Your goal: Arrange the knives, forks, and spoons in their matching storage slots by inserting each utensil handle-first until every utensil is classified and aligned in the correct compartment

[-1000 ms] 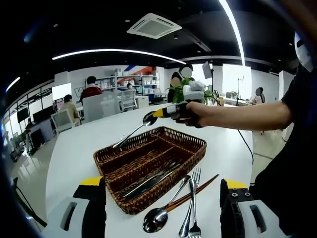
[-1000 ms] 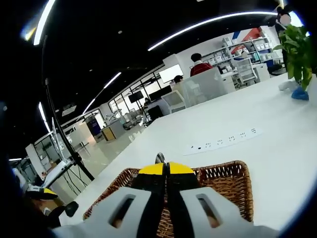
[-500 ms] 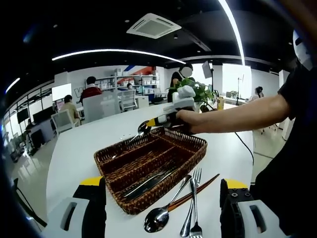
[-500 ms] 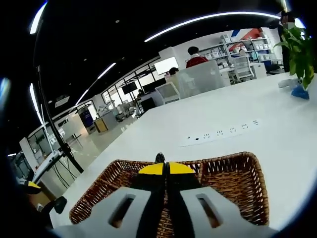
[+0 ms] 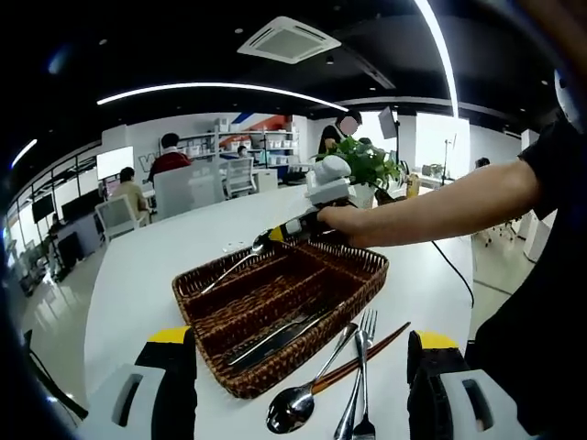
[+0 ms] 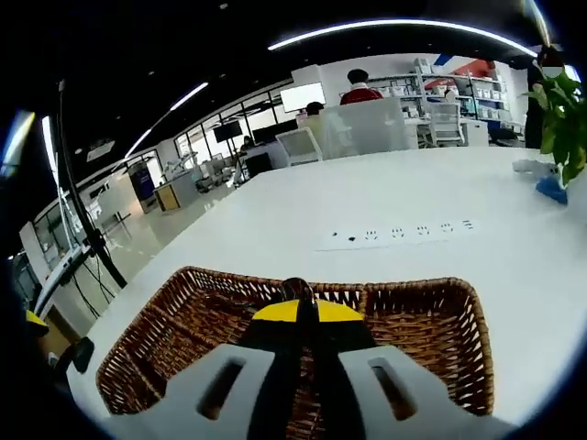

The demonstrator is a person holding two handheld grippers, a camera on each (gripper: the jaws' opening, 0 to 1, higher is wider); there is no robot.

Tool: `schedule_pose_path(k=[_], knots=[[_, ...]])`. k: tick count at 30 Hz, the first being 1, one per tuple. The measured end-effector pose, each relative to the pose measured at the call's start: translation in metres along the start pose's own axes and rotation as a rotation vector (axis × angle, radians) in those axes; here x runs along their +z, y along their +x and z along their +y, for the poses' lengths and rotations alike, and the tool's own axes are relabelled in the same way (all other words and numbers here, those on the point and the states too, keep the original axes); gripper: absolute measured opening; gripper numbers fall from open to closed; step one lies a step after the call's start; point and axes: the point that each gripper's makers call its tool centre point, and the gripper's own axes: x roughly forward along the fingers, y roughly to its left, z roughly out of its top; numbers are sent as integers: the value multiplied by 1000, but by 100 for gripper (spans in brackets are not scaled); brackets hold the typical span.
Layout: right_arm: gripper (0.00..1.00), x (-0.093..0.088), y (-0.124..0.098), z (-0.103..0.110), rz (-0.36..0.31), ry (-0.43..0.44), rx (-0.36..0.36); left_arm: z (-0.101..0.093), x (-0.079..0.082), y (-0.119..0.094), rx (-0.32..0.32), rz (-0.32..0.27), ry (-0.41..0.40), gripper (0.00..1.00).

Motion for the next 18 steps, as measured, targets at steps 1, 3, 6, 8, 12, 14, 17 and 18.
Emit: schedule_pose_path(k=[1,3,6,8,12,14,17,18], knots=[[2,0,1,1,7,-8,-1,-1,0,0,-2,-1,0,100],[2,1,3,0,10,-22,-13,-3,1,-1,-4,-4,0,100],[3,-3,7,-4,59,-33,-25,-3,1,-1,-3,-6,-2,100],[4,-5,7,-8,81,-65,-44,-2,0,-1,-2,-5,-3,100],[6,-9,11,-10,103,-95,-53,-3,0,-2,-2,-7,-3,100],[6,-10,12,-12,111,-149,-63,-2,0,-3,1,-9,-2,100],[0,-10,11,-14,114,-187,-53,-1,-1,-5,5,-11,-1,100],[0,-5,10,-15,94,-182,-57,0,-1,-6,7,-11,-1,100]])
